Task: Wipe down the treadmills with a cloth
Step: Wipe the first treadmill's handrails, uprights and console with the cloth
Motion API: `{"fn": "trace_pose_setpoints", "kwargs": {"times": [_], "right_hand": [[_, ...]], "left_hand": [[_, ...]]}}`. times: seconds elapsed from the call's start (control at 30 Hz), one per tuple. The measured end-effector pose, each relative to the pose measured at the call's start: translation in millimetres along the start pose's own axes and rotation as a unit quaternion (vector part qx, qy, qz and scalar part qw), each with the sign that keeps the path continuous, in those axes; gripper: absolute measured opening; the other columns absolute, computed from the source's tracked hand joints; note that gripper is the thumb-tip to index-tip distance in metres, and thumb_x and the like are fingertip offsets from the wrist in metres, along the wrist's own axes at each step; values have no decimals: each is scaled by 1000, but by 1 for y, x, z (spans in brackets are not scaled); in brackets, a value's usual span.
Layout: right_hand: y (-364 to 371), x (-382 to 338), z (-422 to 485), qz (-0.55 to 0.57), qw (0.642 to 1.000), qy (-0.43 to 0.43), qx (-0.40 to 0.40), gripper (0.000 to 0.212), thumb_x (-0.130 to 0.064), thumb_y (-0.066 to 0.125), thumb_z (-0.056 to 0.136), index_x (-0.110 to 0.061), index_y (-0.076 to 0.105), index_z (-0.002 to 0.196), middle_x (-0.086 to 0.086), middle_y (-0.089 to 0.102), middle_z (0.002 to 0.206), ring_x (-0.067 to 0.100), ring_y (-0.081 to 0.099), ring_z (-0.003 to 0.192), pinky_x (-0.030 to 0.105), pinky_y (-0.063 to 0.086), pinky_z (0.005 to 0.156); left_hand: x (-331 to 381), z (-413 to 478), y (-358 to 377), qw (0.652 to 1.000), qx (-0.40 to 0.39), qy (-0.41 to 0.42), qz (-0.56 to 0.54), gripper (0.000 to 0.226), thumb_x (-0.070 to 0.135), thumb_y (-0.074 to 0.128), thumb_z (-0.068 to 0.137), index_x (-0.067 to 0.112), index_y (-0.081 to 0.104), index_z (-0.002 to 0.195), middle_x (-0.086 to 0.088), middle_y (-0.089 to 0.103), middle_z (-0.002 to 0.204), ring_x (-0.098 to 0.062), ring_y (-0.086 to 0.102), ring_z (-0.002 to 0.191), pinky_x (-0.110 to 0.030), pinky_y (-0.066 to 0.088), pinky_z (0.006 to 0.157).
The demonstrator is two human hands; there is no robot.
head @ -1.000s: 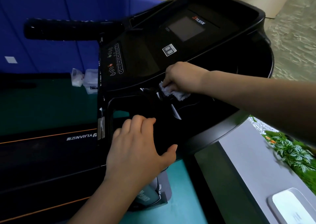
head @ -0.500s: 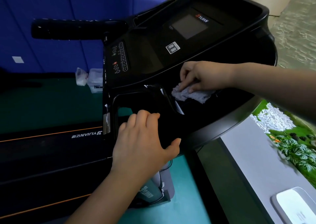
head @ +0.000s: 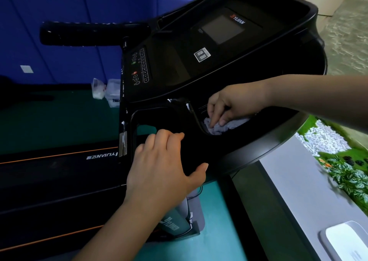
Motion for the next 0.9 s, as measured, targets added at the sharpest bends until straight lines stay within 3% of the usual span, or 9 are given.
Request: {"fn": "trace_pose_setpoints", "kwargs": {"times": [0.2, 0.4, 0.6, 0.73, 0.9], "right_hand": [[-5, 2, 10, 4, 999, -11, 33, 19, -16, 74, 81, -21, 75, 99, -9, 56, 104, 5, 56, 98, 7, 38, 85], [-6, 6, 11, -29, 999, -24, 27, 24, -19, 75, 80, -24, 74, 104, -21, 44, 97, -7, 48, 88, -1, 33, 76], [0, 3, 8, -30, 998, -40, 47, 19, -23, 74, 81, -24, 75, 100, -26, 46, 91, -15, 49, 82, -1, 32, 73], [1, 1, 4, 3, 1000, -30, -7, 17, -22, 74, 81, -25, 76, 98, -23, 50, 91, -15, 51, 81, 2, 36, 70], [-5, 1, 12, -8, 999, -31, 24, 17, -19, 74, 80, -21, 76, 96, -18, 49, 88, -7, 51, 76, 2, 37, 71]], "left_hand": [[-1, -2, 0, 999, -25, -20, -16, 78, 76, 39, 70, 24, 53, 127, 9, 53, 108, -16, 51, 101, -33, 43, 90], [-5, -2, -3, 996, -39, -45, -67, 82, 81, 41, 65, 34, 50, 131, 15, 48, 105, -8, 40, 104, -26, 36, 91], [-8, 11, -9, 987, -122, -34, -102, 89, 82, 49, 60, 41, 37, 137, 20, 37, 110, -3, 30, 116, -15, 25, 90], [-11, 14, -11, 985, -125, -28, -119, 89, 81, 54, 56, 36, 47, 132, 18, 43, 105, -4, 38, 109, -16, 33, 87], [-14, 13, -8, 988, -102, -15, -118, 86, 82, 53, 57, 31, 55, 125, 15, 47, 99, -8, 45, 100, -20, 40, 82]]}}
Point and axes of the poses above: each hand's wrist, its own z-axis towards the middle knuckle, its own y-axis out of the palm, x = y × z, the point moved 3 cm from there along z, towards the middle knuckle
